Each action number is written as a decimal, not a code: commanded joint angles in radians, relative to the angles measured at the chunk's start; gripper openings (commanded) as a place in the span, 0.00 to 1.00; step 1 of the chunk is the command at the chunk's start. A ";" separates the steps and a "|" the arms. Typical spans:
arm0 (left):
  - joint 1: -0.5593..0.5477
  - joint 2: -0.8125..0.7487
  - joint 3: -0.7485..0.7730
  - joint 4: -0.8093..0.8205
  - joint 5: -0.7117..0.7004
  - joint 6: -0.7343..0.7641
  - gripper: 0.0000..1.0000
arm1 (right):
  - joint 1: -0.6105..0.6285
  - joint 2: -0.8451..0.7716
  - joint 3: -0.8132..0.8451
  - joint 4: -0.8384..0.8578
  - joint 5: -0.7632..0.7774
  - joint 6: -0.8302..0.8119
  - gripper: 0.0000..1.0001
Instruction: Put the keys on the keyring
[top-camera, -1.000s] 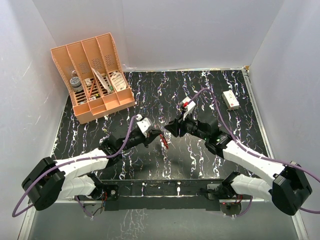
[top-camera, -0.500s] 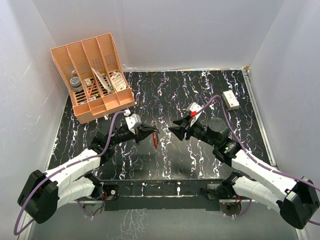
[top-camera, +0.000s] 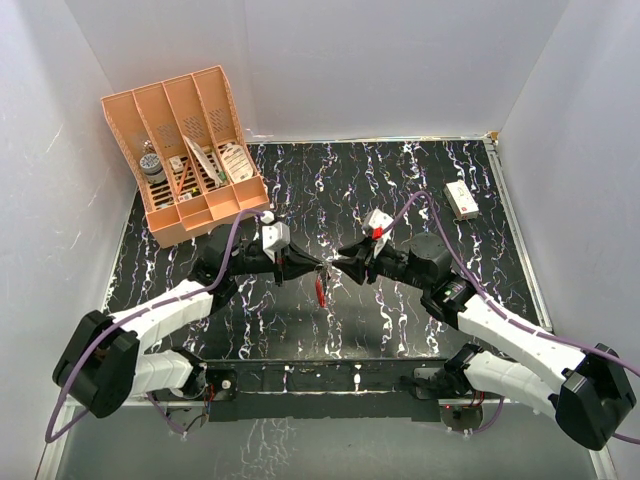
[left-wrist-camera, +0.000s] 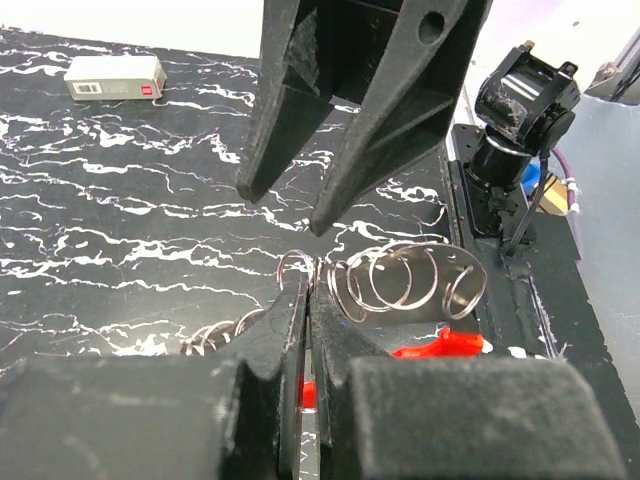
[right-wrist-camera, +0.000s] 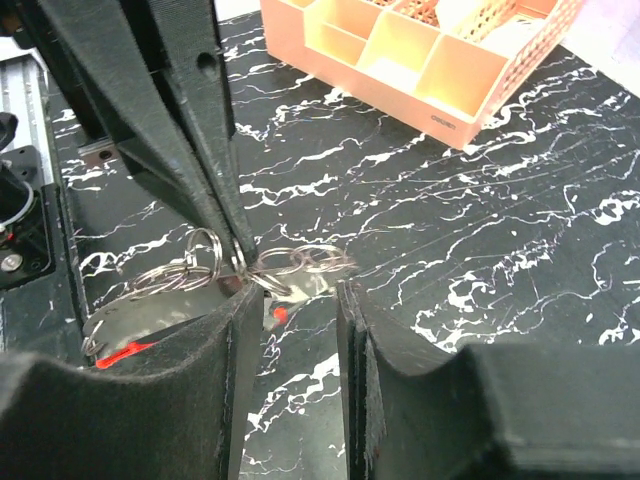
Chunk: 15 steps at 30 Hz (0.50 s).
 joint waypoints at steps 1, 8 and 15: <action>0.018 0.006 0.055 0.104 0.091 -0.016 0.00 | -0.005 -0.015 0.048 0.072 -0.076 -0.036 0.33; 0.029 0.046 0.063 0.164 0.119 -0.054 0.00 | -0.006 -0.019 0.042 0.077 -0.129 -0.050 0.32; 0.030 0.093 0.088 0.199 0.156 -0.087 0.00 | -0.006 0.009 0.063 0.064 -0.163 -0.058 0.27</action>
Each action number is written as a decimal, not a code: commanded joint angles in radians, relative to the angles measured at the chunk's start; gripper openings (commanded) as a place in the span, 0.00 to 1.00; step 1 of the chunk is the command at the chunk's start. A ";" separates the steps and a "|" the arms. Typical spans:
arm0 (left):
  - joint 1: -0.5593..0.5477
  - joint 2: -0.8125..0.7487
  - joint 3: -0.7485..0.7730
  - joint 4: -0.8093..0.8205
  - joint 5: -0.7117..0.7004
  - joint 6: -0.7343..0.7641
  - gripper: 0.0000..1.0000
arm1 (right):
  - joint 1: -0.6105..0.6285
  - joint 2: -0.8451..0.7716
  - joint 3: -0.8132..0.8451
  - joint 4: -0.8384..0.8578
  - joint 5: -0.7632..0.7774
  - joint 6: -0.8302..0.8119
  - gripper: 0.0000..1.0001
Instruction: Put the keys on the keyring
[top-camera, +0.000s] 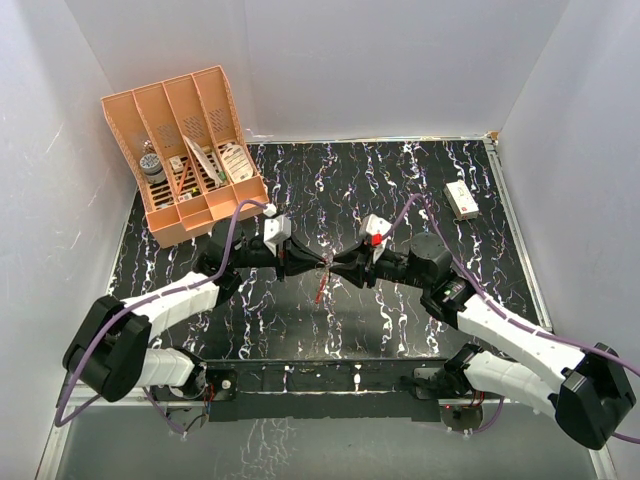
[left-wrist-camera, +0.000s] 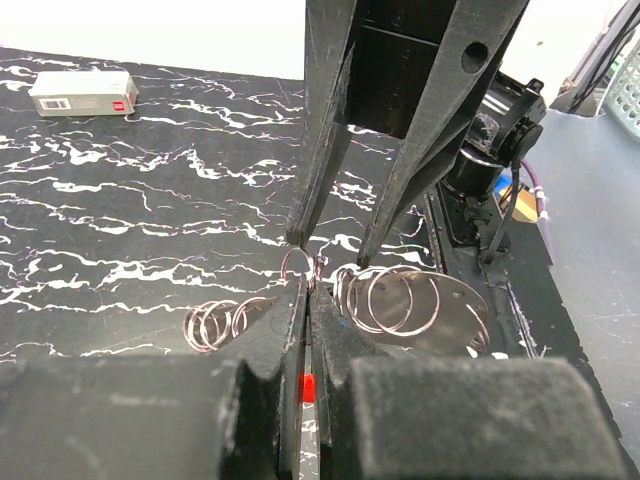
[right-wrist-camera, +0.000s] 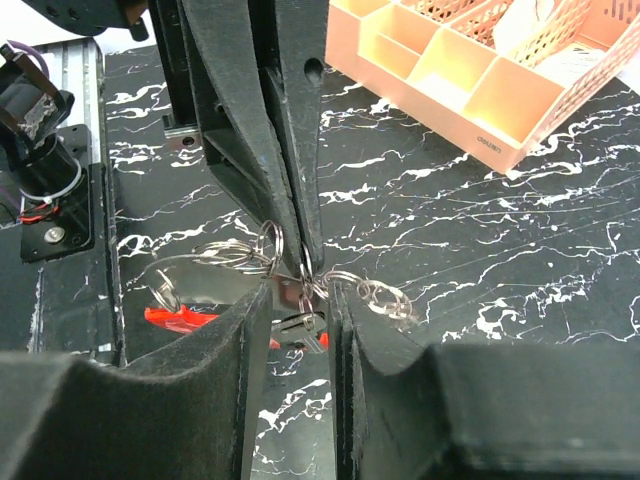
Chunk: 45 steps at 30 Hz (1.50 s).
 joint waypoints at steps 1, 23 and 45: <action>0.006 0.011 0.053 0.096 0.071 -0.015 0.00 | -0.005 0.011 0.064 0.050 -0.036 -0.023 0.26; 0.006 0.025 0.055 0.172 0.111 -0.070 0.00 | -0.005 0.071 0.079 0.057 -0.066 -0.017 0.00; -0.005 0.016 0.175 -0.399 -0.034 0.165 0.29 | -0.006 0.199 0.329 -0.344 -0.084 -0.162 0.00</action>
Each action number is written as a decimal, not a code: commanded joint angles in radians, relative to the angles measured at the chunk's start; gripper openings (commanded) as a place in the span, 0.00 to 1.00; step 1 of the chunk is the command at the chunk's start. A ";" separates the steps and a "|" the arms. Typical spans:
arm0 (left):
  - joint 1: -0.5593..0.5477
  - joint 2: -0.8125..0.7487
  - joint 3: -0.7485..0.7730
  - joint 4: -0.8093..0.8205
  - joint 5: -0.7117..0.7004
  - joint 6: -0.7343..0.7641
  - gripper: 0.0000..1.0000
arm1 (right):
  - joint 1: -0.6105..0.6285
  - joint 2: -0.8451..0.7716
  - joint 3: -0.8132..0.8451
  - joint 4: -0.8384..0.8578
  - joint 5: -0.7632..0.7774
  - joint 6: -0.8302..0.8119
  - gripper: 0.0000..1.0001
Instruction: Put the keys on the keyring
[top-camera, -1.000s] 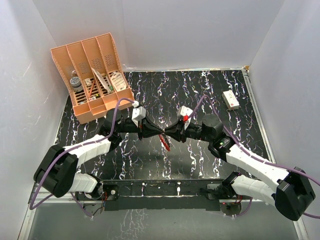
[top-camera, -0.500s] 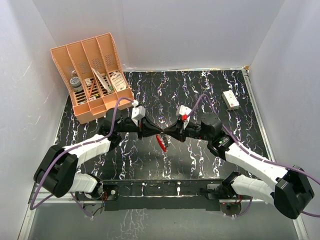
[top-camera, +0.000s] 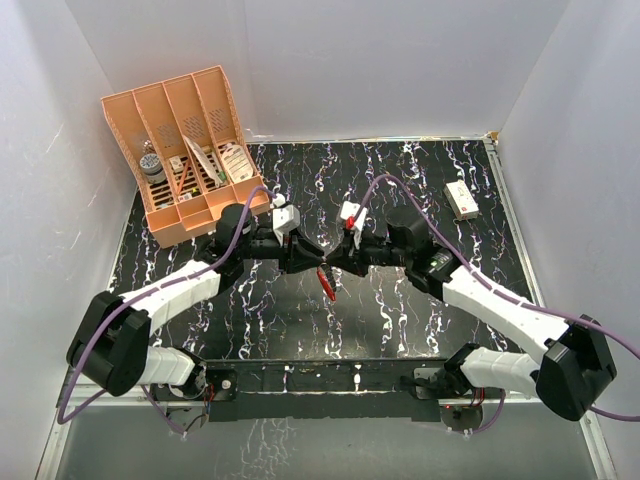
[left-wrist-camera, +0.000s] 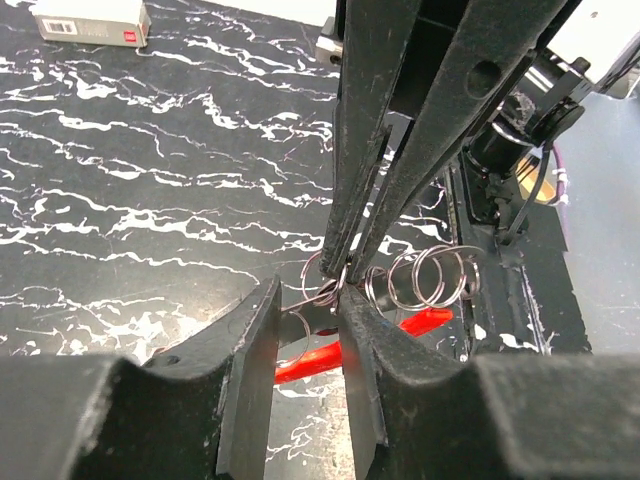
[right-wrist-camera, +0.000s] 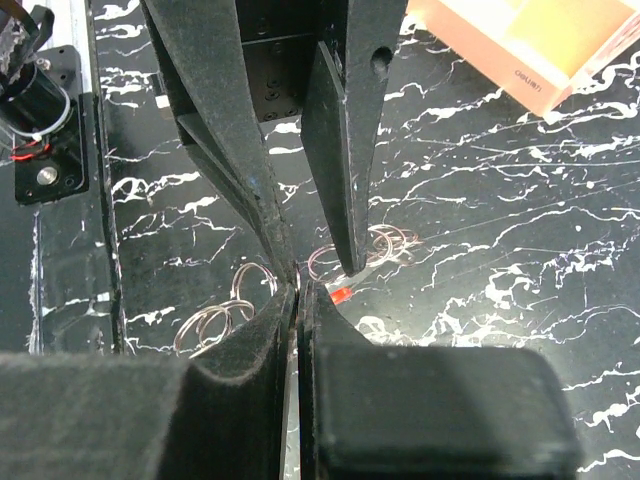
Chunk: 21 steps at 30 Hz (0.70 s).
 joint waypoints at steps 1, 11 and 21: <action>-0.017 -0.027 0.056 -0.123 -0.019 0.078 0.29 | 0.006 0.022 0.108 -0.064 -0.021 -0.053 0.00; -0.066 0.024 0.135 -0.265 -0.073 0.146 0.14 | 0.006 0.074 0.177 -0.148 -0.042 -0.087 0.00; -0.135 0.096 0.221 -0.428 -0.194 0.233 0.00 | 0.005 0.081 0.204 -0.171 -0.014 -0.077 0.00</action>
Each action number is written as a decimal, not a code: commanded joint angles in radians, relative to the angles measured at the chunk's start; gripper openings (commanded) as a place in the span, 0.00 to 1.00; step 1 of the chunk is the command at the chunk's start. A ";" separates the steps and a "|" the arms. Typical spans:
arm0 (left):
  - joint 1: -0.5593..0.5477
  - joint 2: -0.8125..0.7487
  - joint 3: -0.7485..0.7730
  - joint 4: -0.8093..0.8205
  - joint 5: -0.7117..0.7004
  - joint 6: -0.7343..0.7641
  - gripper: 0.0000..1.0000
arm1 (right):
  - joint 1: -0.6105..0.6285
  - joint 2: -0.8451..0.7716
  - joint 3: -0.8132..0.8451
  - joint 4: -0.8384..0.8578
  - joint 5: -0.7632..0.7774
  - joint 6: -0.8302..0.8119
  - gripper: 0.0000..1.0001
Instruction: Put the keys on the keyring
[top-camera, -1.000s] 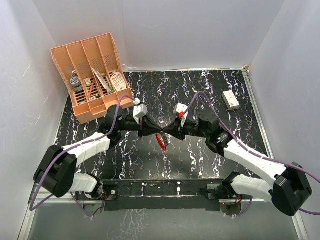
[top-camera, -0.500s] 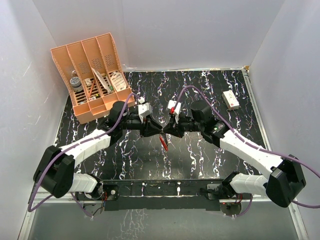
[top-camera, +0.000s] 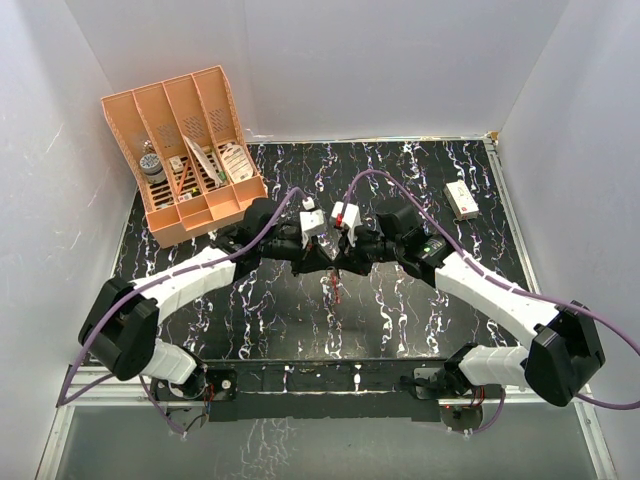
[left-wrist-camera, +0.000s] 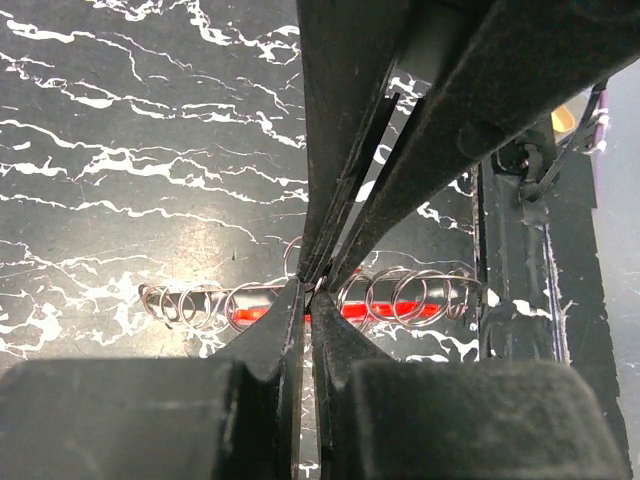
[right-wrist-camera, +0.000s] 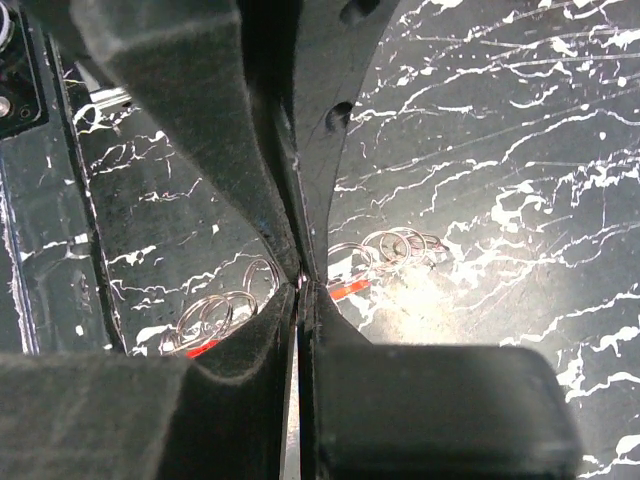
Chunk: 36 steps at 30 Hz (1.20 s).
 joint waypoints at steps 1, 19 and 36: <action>-0.036 -0.001 0.038 -0.012 -0.071 0.034 0.00 | 0.019 -0.034 0.069 0.118 -0.021 0.033 0.02; -0.034 -0.181 -0.255 0.675 -0.194 -0.194 0.00 | -0.002 -0.228 -0.187 0.450 0.273 0.248 0.43; -0.002 -0.119 -0.334 1.116 -0.223 -0.399 0.00 | -0.010 -0.309 -0.274 0.510 0.385 0.303 0.43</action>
